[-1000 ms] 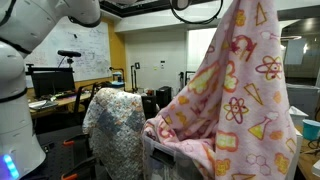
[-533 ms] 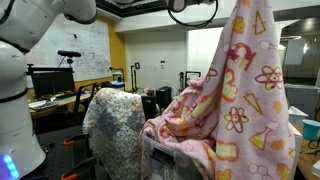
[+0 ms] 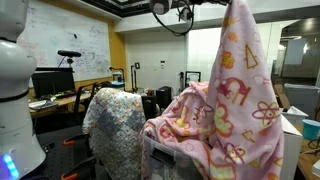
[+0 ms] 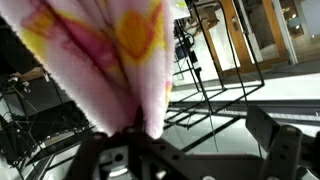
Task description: Put the fleece on the boxes
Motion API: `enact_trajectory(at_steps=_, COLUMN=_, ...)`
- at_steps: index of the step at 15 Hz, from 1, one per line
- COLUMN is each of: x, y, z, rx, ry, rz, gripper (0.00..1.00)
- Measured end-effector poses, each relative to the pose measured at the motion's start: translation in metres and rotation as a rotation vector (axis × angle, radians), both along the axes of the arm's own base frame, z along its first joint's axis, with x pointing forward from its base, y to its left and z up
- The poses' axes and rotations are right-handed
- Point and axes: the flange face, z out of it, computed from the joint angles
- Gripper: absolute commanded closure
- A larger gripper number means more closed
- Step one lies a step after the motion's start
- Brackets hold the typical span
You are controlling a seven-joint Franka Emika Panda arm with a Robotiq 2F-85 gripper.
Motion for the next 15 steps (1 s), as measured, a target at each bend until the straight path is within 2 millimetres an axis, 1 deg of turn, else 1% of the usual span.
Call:
enact_trajectory(at_steps=3, x=-0.034, y=0.012, z=-0.042, rx=0.035, ry=0.130, rz=0.038, gripper=0.00)
enact_trajectory(at_steps=7, x=-0.067, y=0.022, z=-0.093, rx=0.087, ry=0.273, rz=0.106, gripper=0.00)
enact_trajectory(at_steps=11, x=-0.092, y=0.040, z=-0.139, rx=0.126, ry=0.399, rz=0.174, gripper=0.00)
enact_trajectory(at_steps=15, x=-0.115, y=0.066, z=-0.181, rx=0.200, ry=0.488, rz=0.214, gripper=0.00)
